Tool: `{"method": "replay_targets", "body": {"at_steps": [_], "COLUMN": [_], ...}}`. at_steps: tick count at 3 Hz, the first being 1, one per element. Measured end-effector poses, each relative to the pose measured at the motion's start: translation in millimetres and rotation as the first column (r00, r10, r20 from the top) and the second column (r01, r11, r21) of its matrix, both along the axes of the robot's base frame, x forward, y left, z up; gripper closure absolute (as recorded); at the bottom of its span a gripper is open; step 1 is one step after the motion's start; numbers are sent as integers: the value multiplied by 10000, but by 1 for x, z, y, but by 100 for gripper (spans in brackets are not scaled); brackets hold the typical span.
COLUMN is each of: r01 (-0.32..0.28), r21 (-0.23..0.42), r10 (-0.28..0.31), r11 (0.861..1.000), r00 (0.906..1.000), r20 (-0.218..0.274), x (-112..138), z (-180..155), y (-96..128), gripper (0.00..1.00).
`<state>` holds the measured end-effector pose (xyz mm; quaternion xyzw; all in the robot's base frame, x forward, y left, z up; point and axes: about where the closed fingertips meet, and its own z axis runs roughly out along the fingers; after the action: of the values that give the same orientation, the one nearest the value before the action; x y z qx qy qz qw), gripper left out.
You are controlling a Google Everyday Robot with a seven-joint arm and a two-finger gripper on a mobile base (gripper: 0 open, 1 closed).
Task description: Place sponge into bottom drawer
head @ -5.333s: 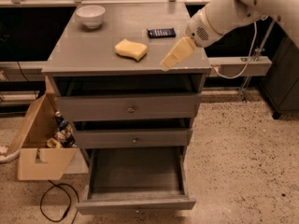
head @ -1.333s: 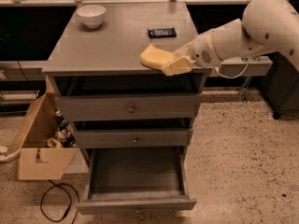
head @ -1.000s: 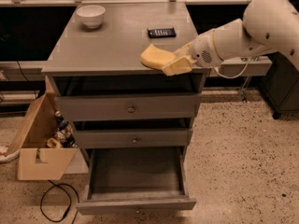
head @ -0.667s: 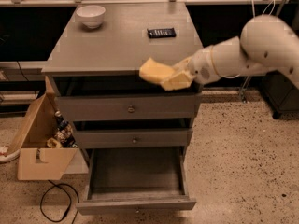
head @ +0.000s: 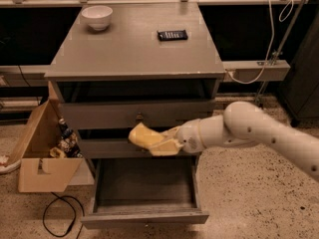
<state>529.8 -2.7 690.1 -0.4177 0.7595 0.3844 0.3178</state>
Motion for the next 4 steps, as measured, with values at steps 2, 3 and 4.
{"method": "replay_targets", "body": {"at_steps": [2, 3, 4], "r01": [-575, -313, -301], "r21": [832, 833, 872], "r10": [653, 441, 510], "r11": [9949, 9960, 9957], "r00": [9934, 9866, 9673], "r20": [-939, -1571, -2486], "x": [-12, -7, 11], "z": [-53, -101, -208], "y": [57, 52, 45], "gripper": [100, 100, 100]}}
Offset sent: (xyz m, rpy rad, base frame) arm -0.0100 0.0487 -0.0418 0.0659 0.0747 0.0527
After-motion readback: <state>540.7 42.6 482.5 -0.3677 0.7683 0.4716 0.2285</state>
